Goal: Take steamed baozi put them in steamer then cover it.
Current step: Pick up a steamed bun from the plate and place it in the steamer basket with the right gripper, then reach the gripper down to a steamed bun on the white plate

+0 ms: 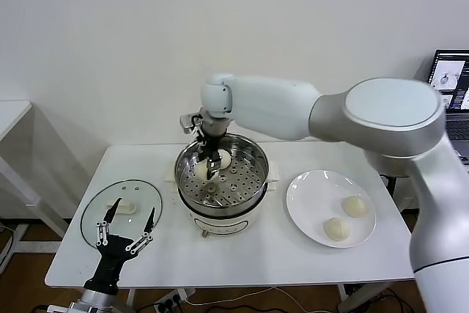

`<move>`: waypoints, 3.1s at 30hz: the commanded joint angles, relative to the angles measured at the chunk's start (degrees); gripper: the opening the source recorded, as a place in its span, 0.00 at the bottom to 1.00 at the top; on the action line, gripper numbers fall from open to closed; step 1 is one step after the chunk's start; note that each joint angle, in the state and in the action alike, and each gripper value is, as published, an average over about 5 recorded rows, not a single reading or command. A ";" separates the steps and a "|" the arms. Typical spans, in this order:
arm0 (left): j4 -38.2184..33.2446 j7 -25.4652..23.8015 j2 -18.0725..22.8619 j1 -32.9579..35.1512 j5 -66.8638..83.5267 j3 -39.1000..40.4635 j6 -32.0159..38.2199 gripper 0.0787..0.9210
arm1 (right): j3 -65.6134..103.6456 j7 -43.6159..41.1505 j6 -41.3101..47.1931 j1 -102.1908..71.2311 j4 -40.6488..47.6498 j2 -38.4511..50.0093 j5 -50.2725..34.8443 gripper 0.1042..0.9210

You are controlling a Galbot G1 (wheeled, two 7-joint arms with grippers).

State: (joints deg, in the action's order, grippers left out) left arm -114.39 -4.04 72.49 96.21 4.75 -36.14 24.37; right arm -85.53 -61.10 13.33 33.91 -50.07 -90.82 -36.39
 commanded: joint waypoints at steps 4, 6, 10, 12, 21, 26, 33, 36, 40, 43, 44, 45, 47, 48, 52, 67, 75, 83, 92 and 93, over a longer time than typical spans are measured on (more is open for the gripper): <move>0.31 0.01 -0.08 -0.05 0.00 -0.01 0.16 0.88 | -0.13 3.11 0.53 -4.50 3.29 -2.83 0.74 0.64; 0.36 0.01 -0.05 -0.09 0.00 -0.01 0.16 0.88 | -0.02 3.16 0.49 -4.68 3.10 -2.53 0.99 0.67; 0.40 0.02 -0.05 -0.08 0.00 -0.06 0.15 0.88 | 0.41 3.18 0.48 -4.37 1.63 -1.19 1.10 0.76; 0.46 0.02 -0.06 -0.06 0.00 -0.09 0.15 0.88 | 0.74 2.98 0.52 -3.77 0.07 0.03 1.18 0.83; 0.36 0.00 -0.09 0.01 -0.05 0.16 0.09 0.88 | 3.78 -5.53 -1.67 7.23 -12.22 14.74 4.89 0.88; 0.38 -0.04 -0.18 0.07 -0.23 0.35 0.19 0.88 | 3.77 -12.34 -4.59 12.56 -16.08 26.70 8.75 0.88; 0.12 -0.01 -0.28 0.29 -0.67 0.62 0.24 0.88 | 0.98 -17.03 -7.64 10.80 -19.13 42.50 16.43 0.88; -0.10 0.06 -0.28 0.32 -0.86 0.76 0.16 0.88 | 0.63 -16.20 -8.03 6.69 -19.27 46.64 19.53 0.88; -0.36 0.15 -0.21 0.59 -0.98 0.58 0.04 0.88 | 2.58 -14.76 -8.31 -1.14 -18.80 49.50 22.45 0.88; -0.19 0.16 -0.19 0.86 -1.04 0.22 0.11 0.88 | 4.03 -14.00 -8.32 -6.03 -19.16 50.17 23.18 0.88; -0.07 0.16 -0.17 0.91 -1.06 0.11 0.14 0.88 | 4.48 -13.86 -8.27 -7.33 -19.39 50.26 23.22 0.88; 0.04 0.16 -0.15 0.94 -1.07 0.01 0.16 0.88 | 4.93 -13.74 -8.22 -8.37 -19.63 50.31 23.28 0.88; 0.26 0.15 -0.07 0.93 -1.08 -0.18 0.20 0.88 | 5.71 -13.55 -8.08 -10.33 -20.25 50.35 23.50 0.88; 0.32 0.15 -0.02 0.92 -1.07 -0.23 0.20 0.88 | 5.98 -13.36 -8.01 -11.07 -20.50 50.32 23.69 0.88; 0.40 0.17 0.15 0.91 -1.07 -0.34 0.17 0.88 | 6.82 -11.95 -7.71 -13.47 -20.66 49.90 24.64 0.88; 0.73 0.26 0.37 1.14 -1.05 -0.97 0.44 0.88 | 10.53 -4.67 -5.56 -19.52 -17.06 48.03 25.59 0.88; 0.81 0.31 0.37 1.16 -1.06 -1.09 0.45 0.88 | 11.55 -4.57 -5.42 -20.92 -16.10 47.52 26.61 0.88; 0.91 0.31 0.41 1.16 -1.06 -1.12 0.54 0.88 | 11.71 -4.95 -5.39 -21.09 -16.01 47.63 27.49 0.79; 1.00 0.39 0.29 0.90 -1.05 -1.08 0.48 0.88 | 12.33 -5.86 -5.56 -18.78 -17.01 48.46 27.53 0.67; 0.99 0.39 0.26 0.84 -1.05 -1.07 0.46 0.88 | 12.32 -6.34 -5.69 -17.86 -17.16 48.49 27.53 0.66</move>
State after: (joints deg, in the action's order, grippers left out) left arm -113.44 -3.67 72.85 97.18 3.70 -37.24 24.89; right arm -73.57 -66.56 7.79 14.20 -66.98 -42.45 -9.26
